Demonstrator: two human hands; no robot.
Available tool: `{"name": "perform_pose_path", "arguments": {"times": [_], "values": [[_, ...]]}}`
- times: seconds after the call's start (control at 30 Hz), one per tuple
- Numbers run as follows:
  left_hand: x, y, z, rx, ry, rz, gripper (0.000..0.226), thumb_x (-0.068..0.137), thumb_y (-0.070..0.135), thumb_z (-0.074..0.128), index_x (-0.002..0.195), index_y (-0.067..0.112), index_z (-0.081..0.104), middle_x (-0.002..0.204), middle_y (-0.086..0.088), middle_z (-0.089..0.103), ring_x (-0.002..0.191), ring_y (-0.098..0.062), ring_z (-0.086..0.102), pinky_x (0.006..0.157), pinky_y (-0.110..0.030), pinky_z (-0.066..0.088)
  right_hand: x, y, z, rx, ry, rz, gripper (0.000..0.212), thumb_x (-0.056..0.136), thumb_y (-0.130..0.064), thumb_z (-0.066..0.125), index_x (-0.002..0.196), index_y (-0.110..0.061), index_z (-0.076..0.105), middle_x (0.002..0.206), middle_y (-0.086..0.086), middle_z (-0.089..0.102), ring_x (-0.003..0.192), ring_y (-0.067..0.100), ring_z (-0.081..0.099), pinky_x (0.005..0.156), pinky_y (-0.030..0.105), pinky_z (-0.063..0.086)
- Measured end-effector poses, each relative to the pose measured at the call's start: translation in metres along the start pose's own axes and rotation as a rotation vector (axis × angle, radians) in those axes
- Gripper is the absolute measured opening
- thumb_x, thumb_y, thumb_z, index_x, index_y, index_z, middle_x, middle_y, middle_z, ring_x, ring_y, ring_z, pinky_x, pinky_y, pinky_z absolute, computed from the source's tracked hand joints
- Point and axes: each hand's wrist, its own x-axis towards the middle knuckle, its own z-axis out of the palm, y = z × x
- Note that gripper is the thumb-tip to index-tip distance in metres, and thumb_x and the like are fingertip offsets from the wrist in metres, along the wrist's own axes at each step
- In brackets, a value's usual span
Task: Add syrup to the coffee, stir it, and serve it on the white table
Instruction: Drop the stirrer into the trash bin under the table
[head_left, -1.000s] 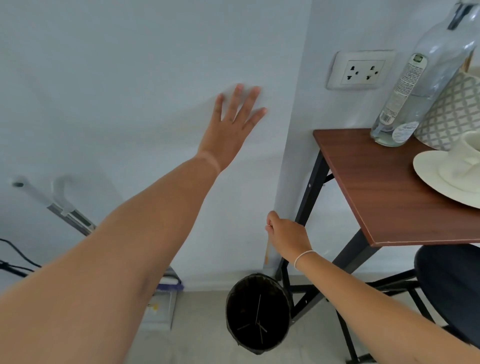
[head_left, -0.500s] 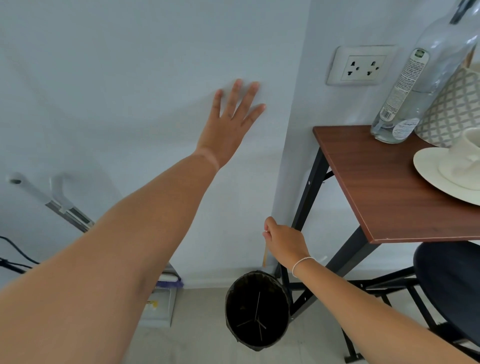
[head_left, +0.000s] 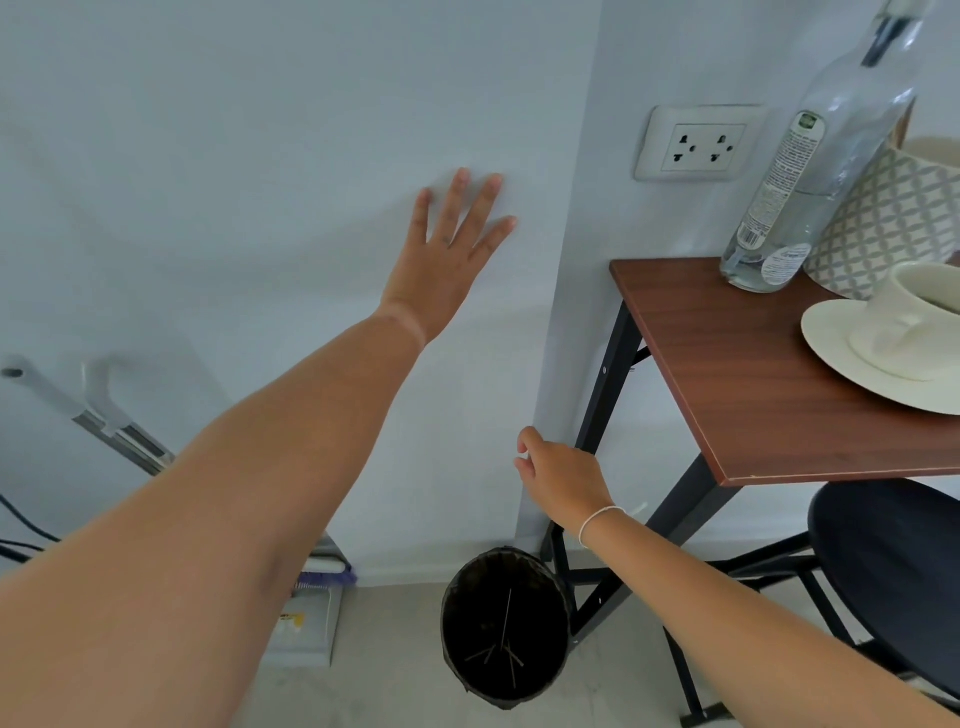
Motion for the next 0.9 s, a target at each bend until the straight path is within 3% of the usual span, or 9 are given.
{"name": "perform_pose_path", "arguments": {"times": [0.1, 0.2, 0.33, 0.4, 0.6, 0.77, 0.9], "values": [[0.002, -0.001, -0.005, -0.005, -0.033, 0.010, 0.077, 0.092, 0.006, 0.036, 0.150, 0.017, -0.013, 0.160, -0.016, -0.004, 0.145, -0.042, 0.007, 0.113, -0.054, 0.020, 0.009, 0.002, -0.012, 0.033, 0.057, 0.013, 0.024, 0.100, -0.032, 0.035, 0.114, -0.014, 0.044, 0.090, 0.004, 0.070, 0.072, 0.021, 0.064, 0.059, 0.024, 0.047], [-0.002, -0.004, 0.001, -0.053, -0.060, 0.016, 0.076, 0.093, 0.005, 0.034, 0.149, 0.016, -0.016, 0.160, -0.017, -0.009, 0.145, -0.043, 0.003, 0.113, -0.054, 0.017, 0.011, -0.005, -0.023, 0.091, 0.098, 0.034, 0.026, 0.099, -0.033, 0.037, 0.116, -0.015, 0.045, 0.092, 0.004, 0.070, 0.076, 0.022, 0.066, 0.061, 0.026, 0.047], [-0.011, -0.010, 0.001, -0.019, -0.202, -0.007, 0.078, 0.094, 0.004, 0.034, 0.148, 0.018, -0.019, 0.159, -0.016, -0.016, 0.145, -0.043, -0.004, 0.115, -0.054, 0.011, 0.016, -0.021, -0.057, 0.164, 0.136, 0.033, 0.029, 0.097, -0.036, 0.041, 0.115, -0.014, 0.047, 0.093, 0.006, 0.071, 0.079, 0.023, 0.067, 0.071, 0.035, 0.056], [0.020, -0.001, -0.039, -0.090, -0.030, -0.026, 0.079, 0.094, 0.004, 0.036, 0.149, 0.019, -0.019, 0.159, -0.015, -0.017, 0.145, -0.042, -0.006, 0.115, -0.053, 0.010, -0.019, 0.004, -0.115, 0.201, 0.310, 0.074, 0.029, 0.096, -0.036, 0.044, 0.113, -0.013, 0.049, 0.092, 0.005, 0.071, 0.079, 0.023, 0.067, 0.075, 0.037, 0.057], [-0.005, -0.001, -0.015, -0.251, -0.218, -0.105, 0.076, 0.093, 0.011, 0.044, 0.152, 0.023, -0.002, 0.159, -0.014, -0.017, 0.146, -0.040, -0.007, 0.116, -0.052, 0.012, -0.018, -0.011, -0.151, 0.358, 0.423, 0.073, 0.027, 0.093, -0.036, 0.050, 0.106, -0.013, 0.053, 0.089, 0.001, 0.072, 0.080, 0.021, 0.064, 0.074, 0.034, 0.048], [0.006, 0.005, -0.061, -0.385, -0.355, -0.167, 0.073, 0.094, 0.033, 0.047, 0.153, 0.024, 0.004, 0.160, -0.016, -0.011, 0.147, -0.039, -0.002, 0.116, -0.049, 0.014, -0.038, 0.028, -0.198, 0.381, 0.573, 0.036, 0.026, 0.092, -0.037, 0.050, 0.098, -0.013, 0.054, 0.065, -0.009, 0.058, 0.073, 0.022, 0.063, 0.071, 0.037, 0.051], [0.019, 0.022, -0.099, -0.528, -0.409, -0.259, 0.070, 0.095, 0.038, 0.045, 0.153, 0.022, 0.008, 0.160, -0.017, 0.002, 0.147, -0.038, 0.003, 0.117, -0.045, 0.016, -0.054, 0.071, -0.224, 0.418, 0.652, 0.040, 0.023, 0.092, -0.036, 0.050, 0.096, -0.014, 0.055, 0.056, -0.012, 0.052, 0.065, 0.015, 0.057, 0.065, 0.029, 0.046]]}}
